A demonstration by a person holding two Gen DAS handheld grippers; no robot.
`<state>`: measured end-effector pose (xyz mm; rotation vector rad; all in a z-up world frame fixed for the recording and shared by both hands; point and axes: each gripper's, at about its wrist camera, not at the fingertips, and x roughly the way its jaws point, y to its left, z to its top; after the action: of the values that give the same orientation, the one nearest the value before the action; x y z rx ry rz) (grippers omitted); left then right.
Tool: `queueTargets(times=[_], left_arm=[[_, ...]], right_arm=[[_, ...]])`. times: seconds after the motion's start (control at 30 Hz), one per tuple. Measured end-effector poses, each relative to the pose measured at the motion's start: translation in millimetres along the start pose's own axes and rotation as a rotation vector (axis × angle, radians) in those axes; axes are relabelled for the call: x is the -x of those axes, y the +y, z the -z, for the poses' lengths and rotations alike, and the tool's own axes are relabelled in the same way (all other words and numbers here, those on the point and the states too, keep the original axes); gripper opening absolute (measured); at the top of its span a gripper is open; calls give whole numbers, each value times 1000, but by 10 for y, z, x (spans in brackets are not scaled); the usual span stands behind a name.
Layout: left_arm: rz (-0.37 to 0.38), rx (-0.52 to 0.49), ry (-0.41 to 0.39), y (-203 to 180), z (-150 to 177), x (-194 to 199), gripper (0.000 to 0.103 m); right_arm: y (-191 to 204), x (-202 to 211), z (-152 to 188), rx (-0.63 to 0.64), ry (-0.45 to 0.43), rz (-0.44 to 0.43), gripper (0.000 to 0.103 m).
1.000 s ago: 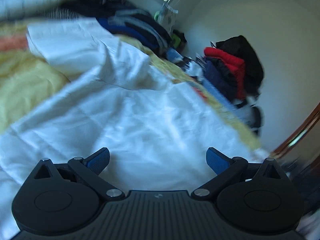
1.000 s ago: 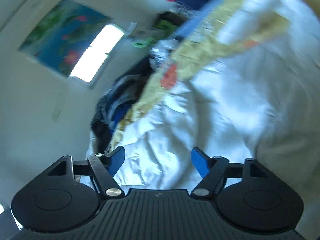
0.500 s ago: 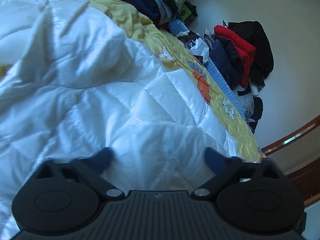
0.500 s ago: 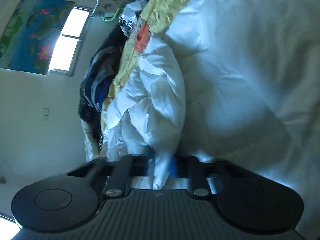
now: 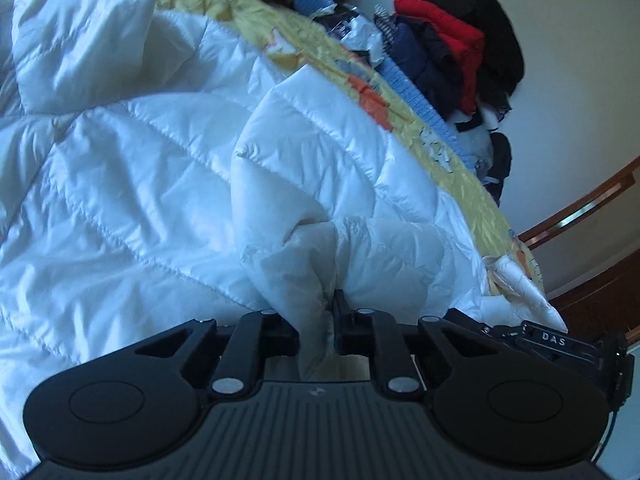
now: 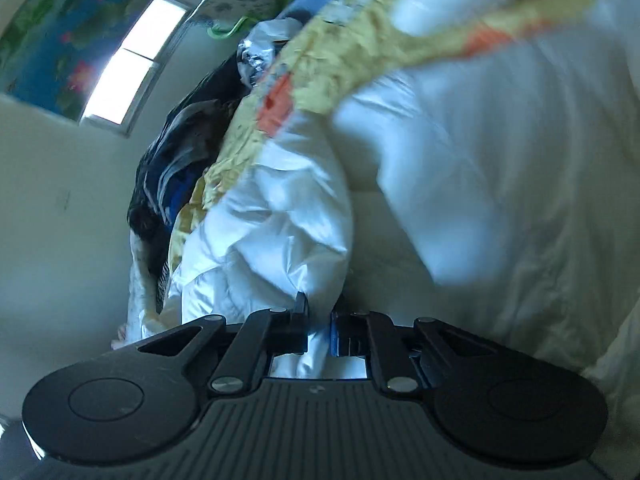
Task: Fold small clothes
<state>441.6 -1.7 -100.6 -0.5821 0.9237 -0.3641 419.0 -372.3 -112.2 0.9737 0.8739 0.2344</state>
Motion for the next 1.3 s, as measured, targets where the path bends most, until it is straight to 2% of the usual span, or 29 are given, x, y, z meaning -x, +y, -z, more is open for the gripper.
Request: queueTargets(times=[0.03,0.07,0.1,0.13,0.17,0.2,0.3,0.37,0.43,0.5,0.6,0.63,0.7,0.77,0.9,1.0,1.07,1.17,1.2,1.23,1.3], left_arm=[[-4,-19,-14,-21,-6,32,16],[-13,-35,-24,-39,-10,82,22],[-28,-46,-28,-42,-17,143,40],[-49,-55,-40,-43,-21,226,55],[-84,-65,-81,-41,-11,346,77],[-136,-91,-150,-61,31,491,80],[-319,-295,-288,-259,78,760,79],[-360,-406,-372,-432,122,799,79],[-326,-486,-395,-624,159,694,79],[-302,-603,-400,-826,248,464,79],[-365,-720,-343,-1019,361,61,79],[-378,-729,-317,-1031,384,-41,79],[-388,-732,-234,-975,430,-212,79],[-399,-724,-188,-877,485,-319,79],[-357,-663,-171,-725,474,-389,82],[-362,-682,-193,-720,518,-408,83],[-362,-692,-212,-717,568,-394,83],[-324,-655,-216,-657,564,-348,86],[-308,-639,-217,-635,551,-329,86],[-297,-628,-220,-621,541,-319,86],[-290,-621,-224,-617,515,-317,87]], right_arm=[[5,-21,0,-4,-13,-13,18],[14,-24,1,-18,-27,-26,19],[8,-20,-3,-40,-34,-32,27],[12,8,-9,-61,-40,-29,43],[22,65,-12,-63,-57,-36,42],[69,167,4,-38,-101,-37,42],[294,517,51,145,-256,27,42],[531,641,100,278,-349,65,42],[739,558,89,359,-317,62,42],[904,292,46,394,-220,64,42],[1005,-216,-120,382,-62,34,42],[1029,-358,-157,399,-15,55,44],[1066,-593,-188,472,0,165,42],[959,-795,-167,472,46,225,41],[778,-859,-137,426,33,162,39],[659,-849,-212,351,34,114,36],[669,-715,-159,326,23,115,37],[725,-178,151,375,-141,113,51],[708,22,286,385,-199,115,63],[678,227,433,398,-261,122,68],[611,570,736,463,-352,195,78]])
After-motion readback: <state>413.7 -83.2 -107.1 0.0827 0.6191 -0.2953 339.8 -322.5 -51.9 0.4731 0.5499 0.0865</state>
